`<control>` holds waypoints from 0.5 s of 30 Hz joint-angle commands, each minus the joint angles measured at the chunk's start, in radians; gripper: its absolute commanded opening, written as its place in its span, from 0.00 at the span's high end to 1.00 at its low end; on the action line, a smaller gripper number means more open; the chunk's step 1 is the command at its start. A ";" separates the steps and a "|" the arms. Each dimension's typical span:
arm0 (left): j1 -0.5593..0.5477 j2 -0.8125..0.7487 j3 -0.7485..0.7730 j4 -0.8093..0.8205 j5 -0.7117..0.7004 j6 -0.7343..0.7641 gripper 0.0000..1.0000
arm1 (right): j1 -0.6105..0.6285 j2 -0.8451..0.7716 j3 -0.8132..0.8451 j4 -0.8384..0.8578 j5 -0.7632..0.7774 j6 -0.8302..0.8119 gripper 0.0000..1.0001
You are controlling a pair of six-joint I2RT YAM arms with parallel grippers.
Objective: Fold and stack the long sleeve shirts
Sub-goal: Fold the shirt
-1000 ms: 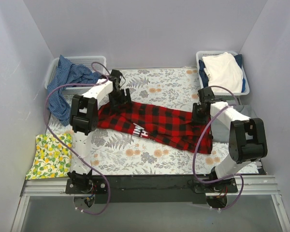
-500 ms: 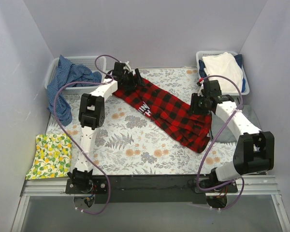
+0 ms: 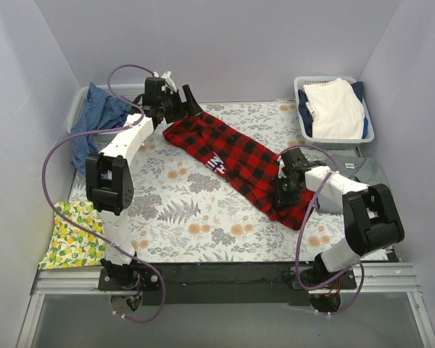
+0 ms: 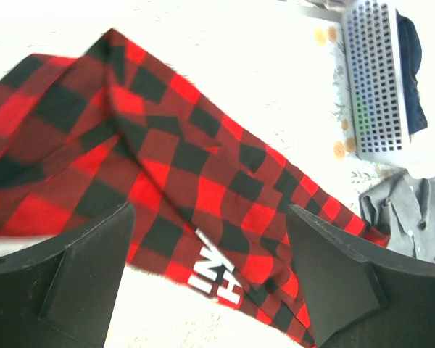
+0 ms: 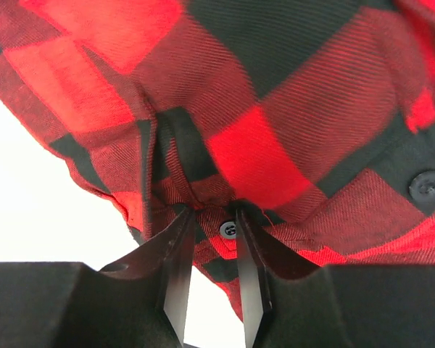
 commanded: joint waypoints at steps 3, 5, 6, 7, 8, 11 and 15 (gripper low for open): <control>0.010 -0.148 -0.124 -0.066 -0.091 0.002 0.15 | 0.249 0.124 -0.026 0.018 -0.052 0.085 0.66; 0.012 -0.193 -0.147 -0.076 -0.132 -0.010 0.15 | 0.320 0.172 0.030 0.035 -0.088 0.118 0.67; 0.013 -0.205 -0.152 -0.085 -0.143 -0.014 0.15 | 0.385 0.195 0.059 0.035 -0.098 0.125 0.67; 0.015 -0.228 -0.159 -0.089 -0.155 -0.016 0.15 | 0.416 0.246 0.140 0.031 -0.101 0.129 0.67; 0.015 -0.238 -0.163 -0.096 -0.181 -0.024 0.15 | 0.445 0.276 0.185 0.027 -0.107 0.132 0.67; 0.016 -0.261 -0.166 -0.125 -0.209 -0.042 0.15 | 0.545 0.414 0.420 -0.030 -0.109 0.111 0.67; 0.021 -0.279 -0.175 -0.174 -0.269 -0.062 0.15 | 0.611 0.549 0.700 -0.123 -0.080 0.115 0.66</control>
